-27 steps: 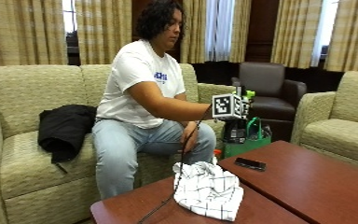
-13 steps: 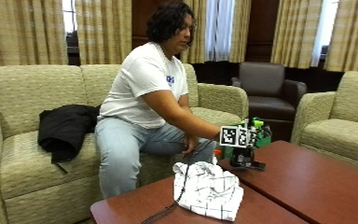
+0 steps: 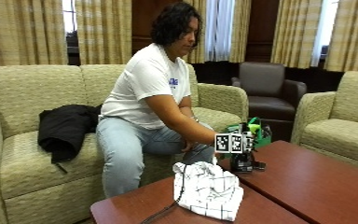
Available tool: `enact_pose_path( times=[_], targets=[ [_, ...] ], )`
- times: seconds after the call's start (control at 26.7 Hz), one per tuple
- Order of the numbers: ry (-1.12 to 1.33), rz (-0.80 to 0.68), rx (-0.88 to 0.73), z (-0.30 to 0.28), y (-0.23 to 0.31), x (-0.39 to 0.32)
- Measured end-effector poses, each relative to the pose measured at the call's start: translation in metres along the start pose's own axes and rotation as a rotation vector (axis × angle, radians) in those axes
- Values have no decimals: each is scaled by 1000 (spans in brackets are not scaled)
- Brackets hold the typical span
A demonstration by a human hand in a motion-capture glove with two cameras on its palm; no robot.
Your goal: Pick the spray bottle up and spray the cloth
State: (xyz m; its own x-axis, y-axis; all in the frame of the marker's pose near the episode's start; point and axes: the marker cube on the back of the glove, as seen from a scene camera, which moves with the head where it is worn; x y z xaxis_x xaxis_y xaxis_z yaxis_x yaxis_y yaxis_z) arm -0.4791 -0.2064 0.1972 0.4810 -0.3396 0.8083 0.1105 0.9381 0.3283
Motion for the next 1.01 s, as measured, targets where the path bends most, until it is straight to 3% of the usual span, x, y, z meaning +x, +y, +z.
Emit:
enact_pose_path(
  times=[0.41,0.79,1.01],
  targets=[
    [1,-16,16,2,0,1],
    [-45,19,-169,2,1,2],
    [6,72,-196,2,3,3]
  ],
)
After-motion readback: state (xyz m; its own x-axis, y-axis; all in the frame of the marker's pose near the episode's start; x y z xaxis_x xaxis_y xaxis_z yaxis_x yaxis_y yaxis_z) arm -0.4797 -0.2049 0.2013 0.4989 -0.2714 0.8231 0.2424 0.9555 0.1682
